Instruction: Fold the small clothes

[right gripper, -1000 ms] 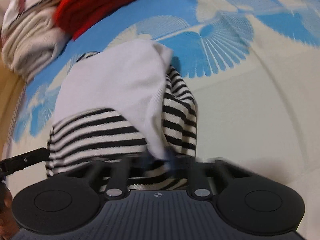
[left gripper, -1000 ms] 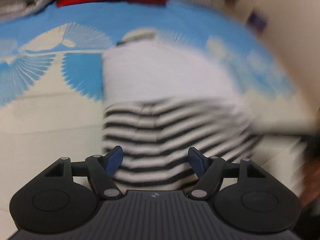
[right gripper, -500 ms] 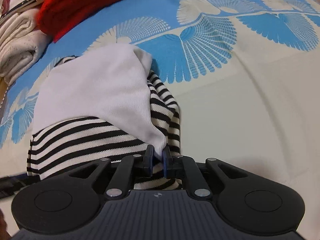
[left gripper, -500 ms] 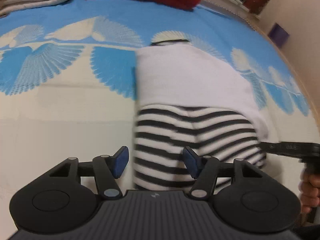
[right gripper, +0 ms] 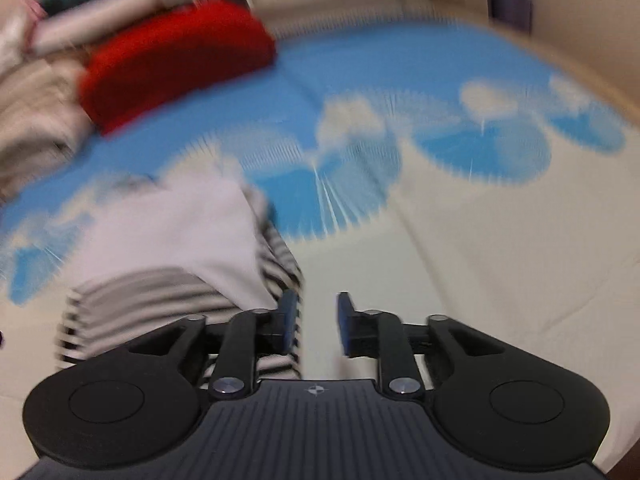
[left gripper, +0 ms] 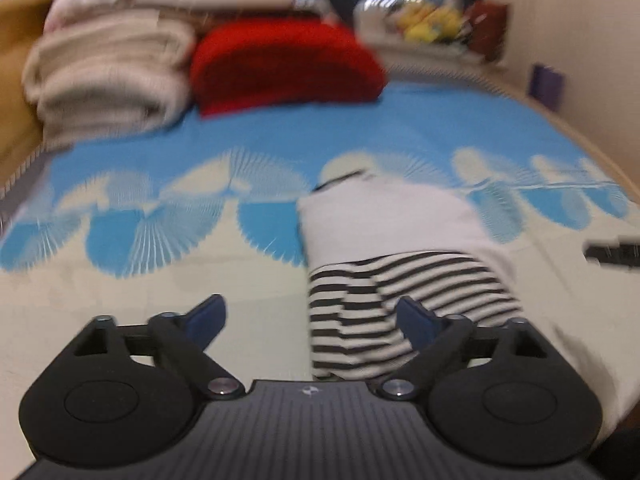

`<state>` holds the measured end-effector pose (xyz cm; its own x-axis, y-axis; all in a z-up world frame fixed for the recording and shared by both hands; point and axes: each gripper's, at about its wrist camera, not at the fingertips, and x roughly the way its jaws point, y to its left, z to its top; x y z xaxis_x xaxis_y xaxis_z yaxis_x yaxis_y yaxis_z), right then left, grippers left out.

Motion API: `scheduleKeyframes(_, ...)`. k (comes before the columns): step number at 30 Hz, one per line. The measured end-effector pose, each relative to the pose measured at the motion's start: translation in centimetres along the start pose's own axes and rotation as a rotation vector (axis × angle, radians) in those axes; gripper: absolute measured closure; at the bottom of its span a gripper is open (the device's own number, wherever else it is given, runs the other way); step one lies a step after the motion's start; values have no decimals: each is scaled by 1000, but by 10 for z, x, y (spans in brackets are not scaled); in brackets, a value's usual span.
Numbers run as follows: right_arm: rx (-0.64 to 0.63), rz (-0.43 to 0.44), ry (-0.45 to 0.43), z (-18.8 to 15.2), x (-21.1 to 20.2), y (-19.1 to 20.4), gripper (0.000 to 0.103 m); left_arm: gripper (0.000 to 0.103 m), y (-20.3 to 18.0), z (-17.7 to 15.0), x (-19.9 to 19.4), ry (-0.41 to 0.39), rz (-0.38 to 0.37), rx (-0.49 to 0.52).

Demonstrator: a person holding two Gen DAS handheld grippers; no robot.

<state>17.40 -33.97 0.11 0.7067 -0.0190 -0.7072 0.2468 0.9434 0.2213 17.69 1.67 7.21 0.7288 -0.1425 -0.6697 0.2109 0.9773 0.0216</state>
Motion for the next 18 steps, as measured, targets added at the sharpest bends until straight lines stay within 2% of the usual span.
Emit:
scheduleKeyframes(1, 5, 32, -50, -2, -24, 2, 58, 1, -6, -8, -17, -26, -15, -4)
scheduleKeyframes(4, -47, 68, -158, -19, -83, 14, 38, 0, -29, -39, -54, -54, -53, -20)
scheduleKeyframes(5, -64, 73, -182, -28, -99, 17, 34, 0, -37, -48, -62, -60, -48, -24)
scheduleKeyframes(7, -96, 90, -206, -47, -123, 21, 20, 0, -53, -67, -76, -72, -33, -33)
scheduleKeyframes(9, -121, 79, -210, -70, -136, 25, 14, 0, -65, -85, -83, -85, -23, -24)
scheduleKeyframes(11, -158, 75, -211, -94, -140, 27, 13, 0, -73, -99, -80, -54, -8, -12)
scheduleKeyframes(14, -150, 54, -181, -116, -139, 32, 13, 0, -72, -102, -68, -23, -36, -53)
scheduleKeyframes(15, -145, 62, -168, -120, -137, 33, 13, 0, -70, -102, -64, -25, -22, -70)
scheduleKeyframes(18, -221, 12, -170, -128, -134, 46, 13, 0, -63, -99, -50, -12, 7, -116)
